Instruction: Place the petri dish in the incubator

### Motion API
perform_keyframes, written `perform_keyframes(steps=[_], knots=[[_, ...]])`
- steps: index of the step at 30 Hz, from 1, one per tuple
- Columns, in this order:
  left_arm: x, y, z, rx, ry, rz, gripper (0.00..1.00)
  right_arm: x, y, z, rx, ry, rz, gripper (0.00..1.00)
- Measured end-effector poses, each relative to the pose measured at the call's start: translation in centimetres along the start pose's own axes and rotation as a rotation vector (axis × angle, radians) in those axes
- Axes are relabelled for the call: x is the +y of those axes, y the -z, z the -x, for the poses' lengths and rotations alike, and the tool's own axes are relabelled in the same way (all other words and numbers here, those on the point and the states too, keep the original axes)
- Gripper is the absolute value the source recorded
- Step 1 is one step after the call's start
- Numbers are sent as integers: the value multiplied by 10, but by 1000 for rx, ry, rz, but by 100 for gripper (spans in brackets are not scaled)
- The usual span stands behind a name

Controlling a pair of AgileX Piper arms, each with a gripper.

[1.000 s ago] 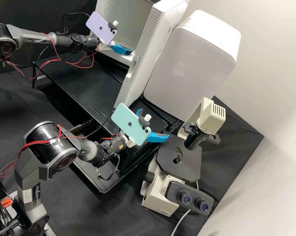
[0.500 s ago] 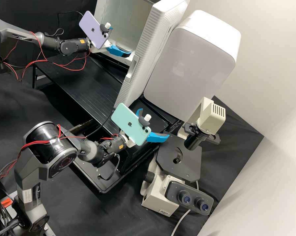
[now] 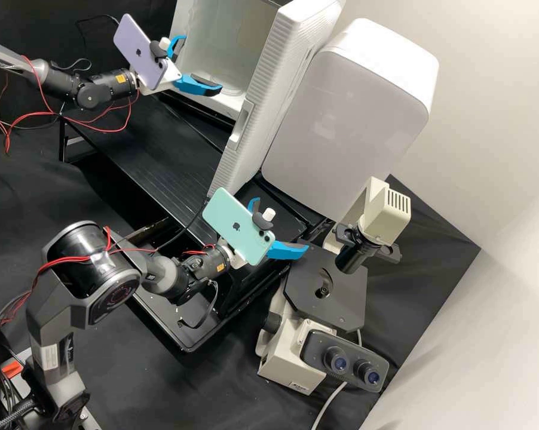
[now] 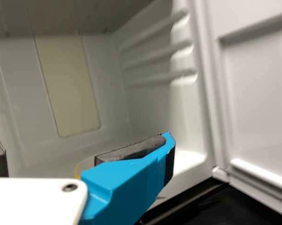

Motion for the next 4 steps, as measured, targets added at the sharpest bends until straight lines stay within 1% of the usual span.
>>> perform_keyframes(steps=[3, 4], knots=[[5, -1, 11, -19, -44, 25, 100, 0, 0, 0, 0, 0, 0, 100], [5, -2, 17, -35, -54, 28, 100, 0, 0, 0, 0, 0, 0, 100]])
